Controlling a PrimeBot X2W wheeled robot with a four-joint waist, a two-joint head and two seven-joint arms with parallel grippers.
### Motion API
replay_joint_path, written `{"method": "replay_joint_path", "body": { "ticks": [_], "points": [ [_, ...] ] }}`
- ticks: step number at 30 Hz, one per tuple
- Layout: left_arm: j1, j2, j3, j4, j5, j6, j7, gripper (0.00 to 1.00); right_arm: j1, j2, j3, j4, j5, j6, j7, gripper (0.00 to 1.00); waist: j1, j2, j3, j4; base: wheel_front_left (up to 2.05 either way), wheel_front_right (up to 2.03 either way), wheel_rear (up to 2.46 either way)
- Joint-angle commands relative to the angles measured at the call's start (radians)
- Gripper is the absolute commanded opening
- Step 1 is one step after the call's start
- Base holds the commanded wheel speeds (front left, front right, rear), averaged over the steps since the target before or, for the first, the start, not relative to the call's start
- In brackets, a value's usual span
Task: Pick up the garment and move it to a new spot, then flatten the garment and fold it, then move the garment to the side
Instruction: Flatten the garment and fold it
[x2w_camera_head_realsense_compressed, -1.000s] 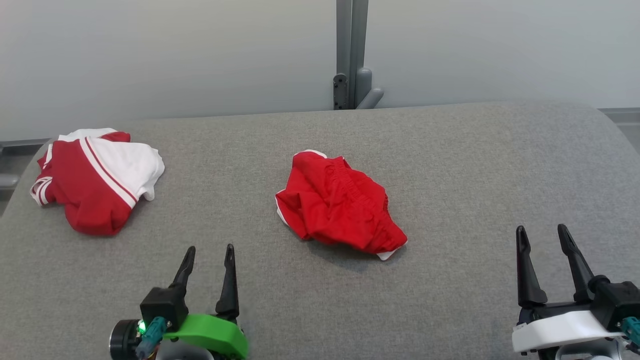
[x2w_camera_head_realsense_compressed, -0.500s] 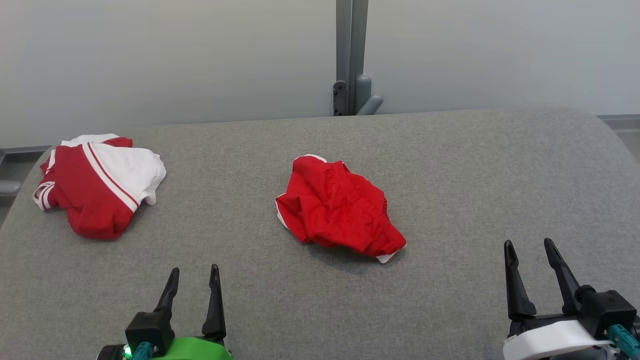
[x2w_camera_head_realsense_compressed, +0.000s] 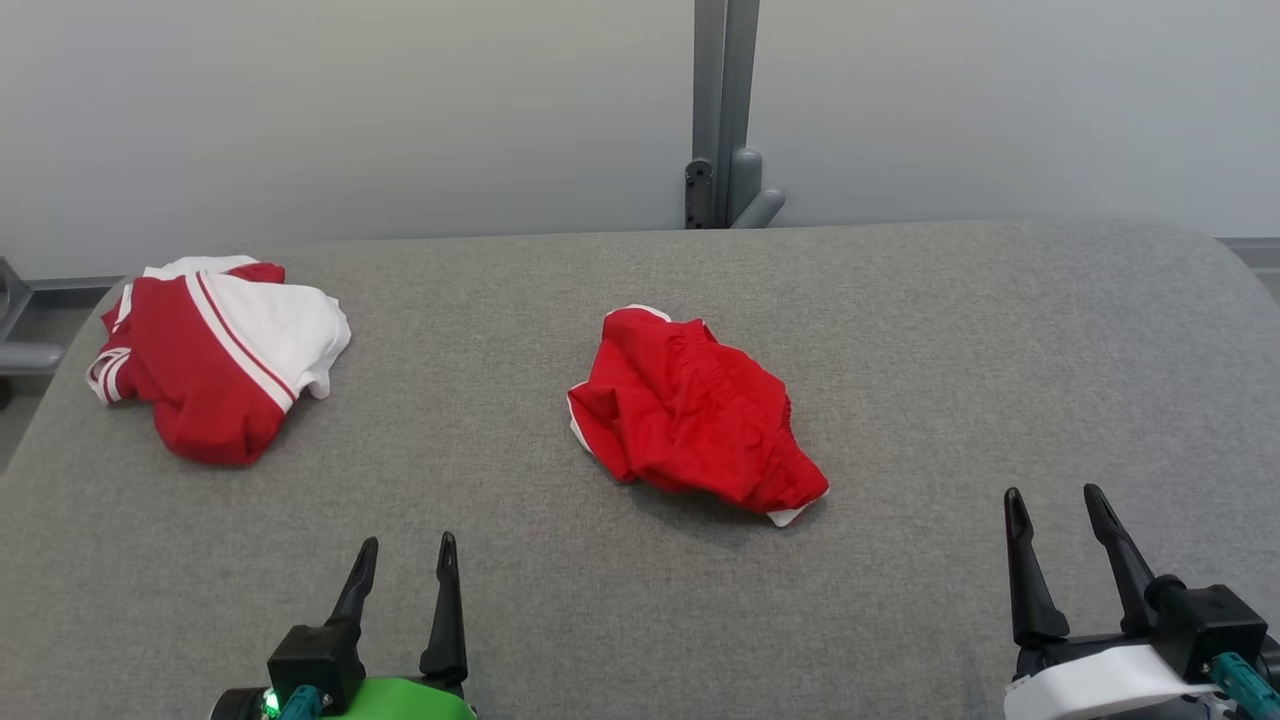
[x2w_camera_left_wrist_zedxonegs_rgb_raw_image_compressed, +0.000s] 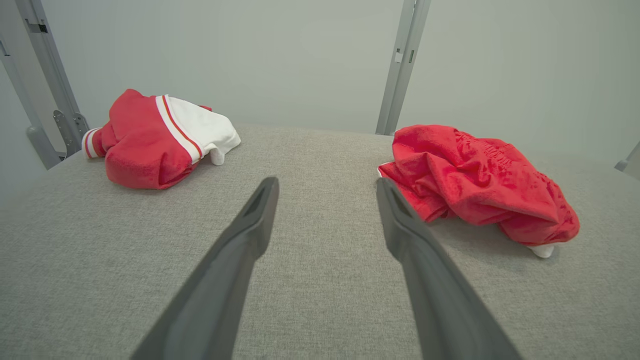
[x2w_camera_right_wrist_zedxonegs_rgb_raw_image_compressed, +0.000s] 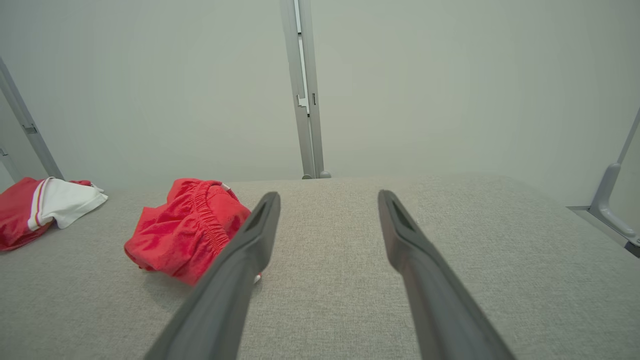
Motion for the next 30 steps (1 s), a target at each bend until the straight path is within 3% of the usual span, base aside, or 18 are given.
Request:
{"method": "replay_joint_path", "body": {
  "ticks": [1, 12, 17, 21, 25, 30],
  "points": [
    [0.002, 0.001, -0.001, -0.001, -0.001, -0.002, -0.001, 1.0, 0.008, -0.003, -0.001, 0.003, -0.001, 0.0, -0.003, 1.0, 0.0, 0.0, 0.004, 0.007, 0.0, 0.0, 0.0],
    [-0.023, 0.001, -0.03, -0.02, -0.005, 0.0, -0.001, 1.0, -0.055, -0.003, 0.032, 0.085, -0.086, 0.0, -0.003, 1.0, 0.0, 0.0, 0.048, 0.08, 0.0, 0.0, 0.0],
    [-0.045, 0.001, -0.051, -0.031, -0.012, 0.003, -0.001, 1.0, -0.15, -0.008, 0.064, 0.24, -0.19, 0.0, -0.003, 1.0, 0.0, 0.0, 0.098, 0.133, 0.0, 0.0, 0.0],
    [-0.071, 0.001, -0.073, -0.035, -0.024, 0.009, 0.0, 1.0, -0.251, -0.048, 0.078, 0.391, -0.232, 0.0, -0.003, 1.0, 0.0, 0.0, 0.148, 0.187, 0.0, 0.0, 0.0],
    [-0.099, 0.001, -0.089, -0.043, -0.039, 0.019, 0.0, 1.0, -0.368, -0.098, 0.116, 0.556, -0.231, 0.0, -0.004, 1.0, 0.0, 0.0, 0.196, 0.247, 0.0, 0.0, 0.0],
    [-0.109, 0.001, -0.092, -0.044, -0.045, 0.027, -0.001, 1.0, -0.438, -0.129, 0.177, 0.66, -0.19, 0.0, -0.003, 1.0, 0.0, 0.0, 0.219, 0.281, 0.0, 0.0, 0.0]
  ]
}}
